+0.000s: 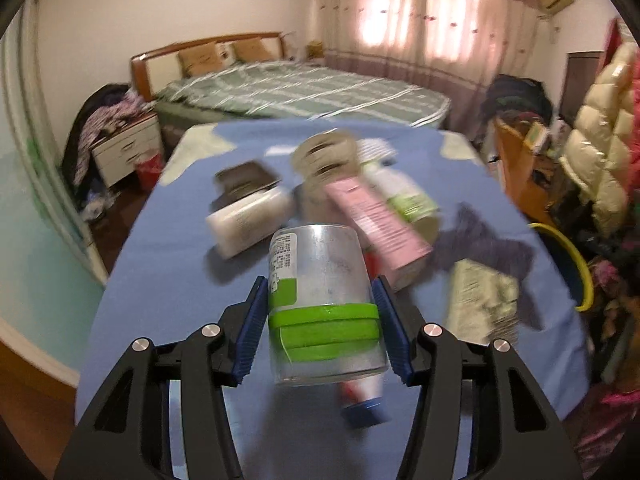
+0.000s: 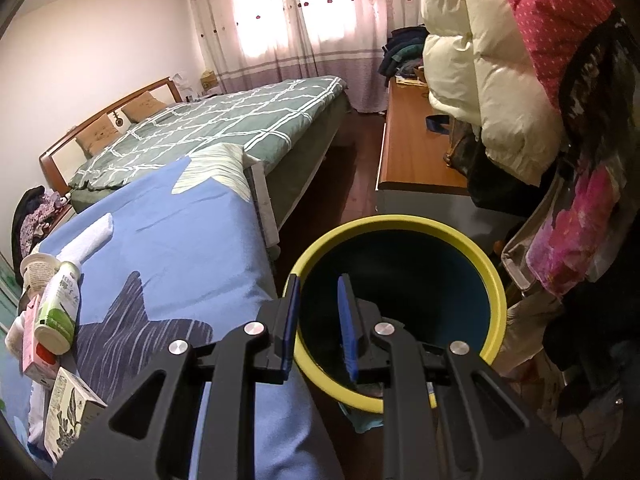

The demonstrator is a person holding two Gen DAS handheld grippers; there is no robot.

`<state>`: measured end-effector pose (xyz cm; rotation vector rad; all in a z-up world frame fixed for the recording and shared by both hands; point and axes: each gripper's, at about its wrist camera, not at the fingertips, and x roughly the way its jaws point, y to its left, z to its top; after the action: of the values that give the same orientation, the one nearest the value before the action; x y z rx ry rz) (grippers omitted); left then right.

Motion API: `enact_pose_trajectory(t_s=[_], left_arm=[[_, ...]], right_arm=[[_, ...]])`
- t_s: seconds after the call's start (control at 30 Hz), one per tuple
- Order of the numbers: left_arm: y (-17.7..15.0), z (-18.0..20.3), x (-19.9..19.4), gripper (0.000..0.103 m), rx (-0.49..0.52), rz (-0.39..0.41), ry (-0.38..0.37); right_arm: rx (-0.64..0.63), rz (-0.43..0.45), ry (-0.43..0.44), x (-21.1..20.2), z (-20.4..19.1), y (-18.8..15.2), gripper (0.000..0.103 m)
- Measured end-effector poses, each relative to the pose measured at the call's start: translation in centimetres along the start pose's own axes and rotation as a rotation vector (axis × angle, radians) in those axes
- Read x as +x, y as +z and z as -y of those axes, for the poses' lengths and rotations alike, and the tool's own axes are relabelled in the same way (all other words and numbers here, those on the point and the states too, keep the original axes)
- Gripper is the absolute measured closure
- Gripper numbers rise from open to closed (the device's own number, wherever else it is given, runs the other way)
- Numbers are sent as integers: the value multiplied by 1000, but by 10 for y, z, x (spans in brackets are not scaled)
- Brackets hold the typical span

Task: Collect trash
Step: 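Grasp the clear plastic cup with green band using the left tool, then carry the plastic cup over the yellow bin and open the left tool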

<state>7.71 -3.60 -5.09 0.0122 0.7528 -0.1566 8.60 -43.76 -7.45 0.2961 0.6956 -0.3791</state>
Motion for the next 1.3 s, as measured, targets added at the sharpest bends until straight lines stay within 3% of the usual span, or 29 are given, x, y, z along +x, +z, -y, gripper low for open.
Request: enact_pose_trajectory(t_s=[0.4,0.83,1.03,1.27,1.3], left_arm=[[38,137,18,50,199,20,-205],[44,317,72,50,402,-93,-382],[38,379,100,50,461,-137,-400],[34,418,124,50,487,-167,-395],[35,422,126,44,488,-163,-391]], right_arm=[[75,10,-63,-4,61,-5,84],[169,2,-108,-2,127,-17,84],[196,0,-120,-4,150,-22,84],[224,-12,-122,-1,169,-28,84],[225,-14,-123,-1,169,-28,84]])
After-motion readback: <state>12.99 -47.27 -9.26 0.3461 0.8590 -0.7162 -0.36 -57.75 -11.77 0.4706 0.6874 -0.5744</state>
